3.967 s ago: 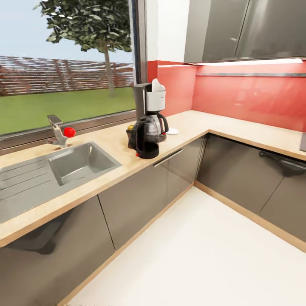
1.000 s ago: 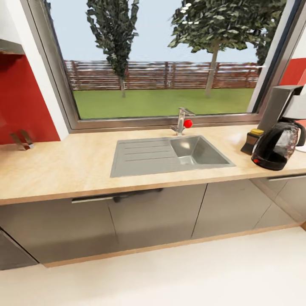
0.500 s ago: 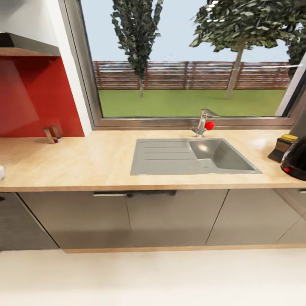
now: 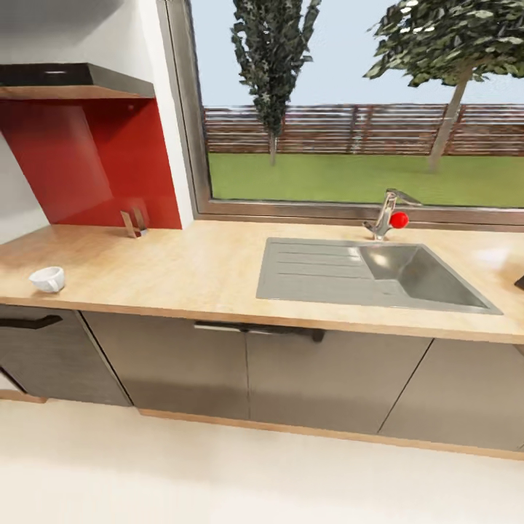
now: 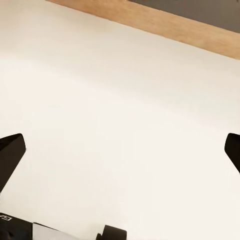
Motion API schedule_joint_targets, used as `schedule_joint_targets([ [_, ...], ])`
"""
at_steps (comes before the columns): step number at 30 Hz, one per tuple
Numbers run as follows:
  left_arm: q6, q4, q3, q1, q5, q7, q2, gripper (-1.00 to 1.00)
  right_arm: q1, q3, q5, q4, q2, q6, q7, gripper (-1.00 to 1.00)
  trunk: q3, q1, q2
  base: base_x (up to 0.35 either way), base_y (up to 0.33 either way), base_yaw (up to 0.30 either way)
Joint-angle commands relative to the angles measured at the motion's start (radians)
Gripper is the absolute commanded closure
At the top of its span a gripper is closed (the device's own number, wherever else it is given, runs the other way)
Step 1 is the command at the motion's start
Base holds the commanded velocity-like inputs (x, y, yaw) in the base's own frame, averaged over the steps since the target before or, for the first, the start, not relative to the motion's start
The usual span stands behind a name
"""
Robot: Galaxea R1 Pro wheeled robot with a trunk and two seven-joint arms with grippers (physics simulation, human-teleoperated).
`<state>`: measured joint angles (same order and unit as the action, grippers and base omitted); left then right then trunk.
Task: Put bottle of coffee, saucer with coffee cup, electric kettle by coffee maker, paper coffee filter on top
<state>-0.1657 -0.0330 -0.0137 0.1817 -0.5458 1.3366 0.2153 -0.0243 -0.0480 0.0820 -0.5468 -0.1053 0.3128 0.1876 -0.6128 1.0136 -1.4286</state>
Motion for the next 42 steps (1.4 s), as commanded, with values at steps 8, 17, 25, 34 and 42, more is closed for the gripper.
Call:
schedule_joint_targets([
  [8, -0.009, 0.001, -0.002, 0.001, -0.001, 0.001, 0.0, -1.0, 0.0, -0.001, 0.009, 0.002, -0.001, 0.004, -0.002, -1.0, -0.001, 0.0, 0.0, 0.0, 0.0, 0.271],
  [17, -0.01, 0.001, -0.002, 0.001, -0.001, 0.001, 0.0, -1.0, 0.0, -0.001, 0.009, 0.004, -0.001, 0.004, -0.001, -1.0, -0.001, 0.0, 0.0, 0.0, 0.049, 0.258],
  [25, -0.009, 0.001, -0.002, 0.001, -0.001, 0.0, 0.0, -1.0, 0.0, -0.002, 0.009, 0.005, -0.001, 0.005, -0.001, -1.0, -0.001, 0.0, 0.0, 0.0, 0.226, 0.103],
  [34, -0.009, 0.001, -0.002, 0.001, -0.001, 0.0, 0.0, -1.0, 0.0, -0.003, 0.009, 0.005, -0.001, 0.005, -0.002, -1.0, -0.001, 0.0, 0.0, 0.0, 0.037, 0.242],
  [42, -0.009, 0.001, -0.002, 0.001, -0.001, 0.0, 0.0, -1.0, 0.0, -0.003, 0.009, 0.005, -0.001, 0.004, 0.0, -1.0, -0.001, 0.0, 0.0, 0.019, 0.018, 0.236],
])
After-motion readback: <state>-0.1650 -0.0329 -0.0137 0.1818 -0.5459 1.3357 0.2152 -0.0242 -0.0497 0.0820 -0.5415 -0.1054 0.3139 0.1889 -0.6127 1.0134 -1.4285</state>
